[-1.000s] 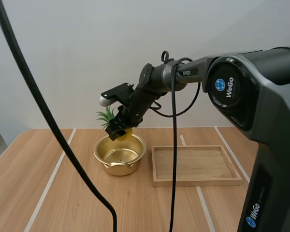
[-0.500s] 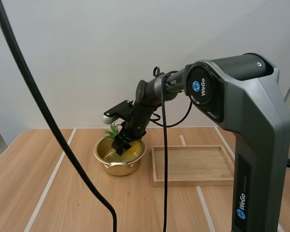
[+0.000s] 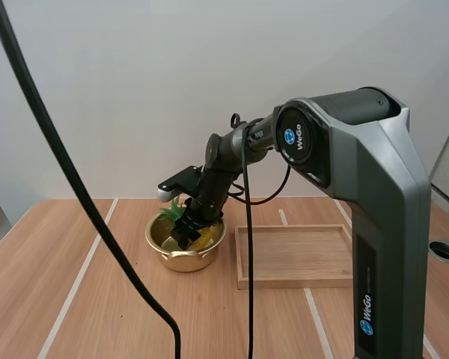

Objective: Open the pot, put the pineapple inside, and close it

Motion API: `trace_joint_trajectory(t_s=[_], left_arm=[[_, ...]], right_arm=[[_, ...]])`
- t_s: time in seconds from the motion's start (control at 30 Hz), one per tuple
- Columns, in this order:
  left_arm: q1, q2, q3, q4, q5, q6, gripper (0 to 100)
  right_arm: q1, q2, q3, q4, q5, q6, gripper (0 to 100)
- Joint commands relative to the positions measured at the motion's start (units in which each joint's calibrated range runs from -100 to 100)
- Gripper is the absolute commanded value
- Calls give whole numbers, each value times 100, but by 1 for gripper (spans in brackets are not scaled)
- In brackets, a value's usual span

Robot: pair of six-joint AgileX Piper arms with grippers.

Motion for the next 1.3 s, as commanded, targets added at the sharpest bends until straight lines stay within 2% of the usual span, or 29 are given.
trace_joint_trajectory(t_s=[0.0,0.27,0.83,1.27], left_arm=[[-14,4,-25,42,-130,-60,0],[-14,4,-25,42,-130,-60,0],[-14,4,-25,42,-130,-60,0],[-14,4,-25,42,-130,-60,0]], right_arm=[[-9,30,-28,-63,255,2,0],[-9,30,-28,-63,752,2,0],[-9,30,-28,-562,894,152,0],[-9,43,-28,-563,906,151,0]])
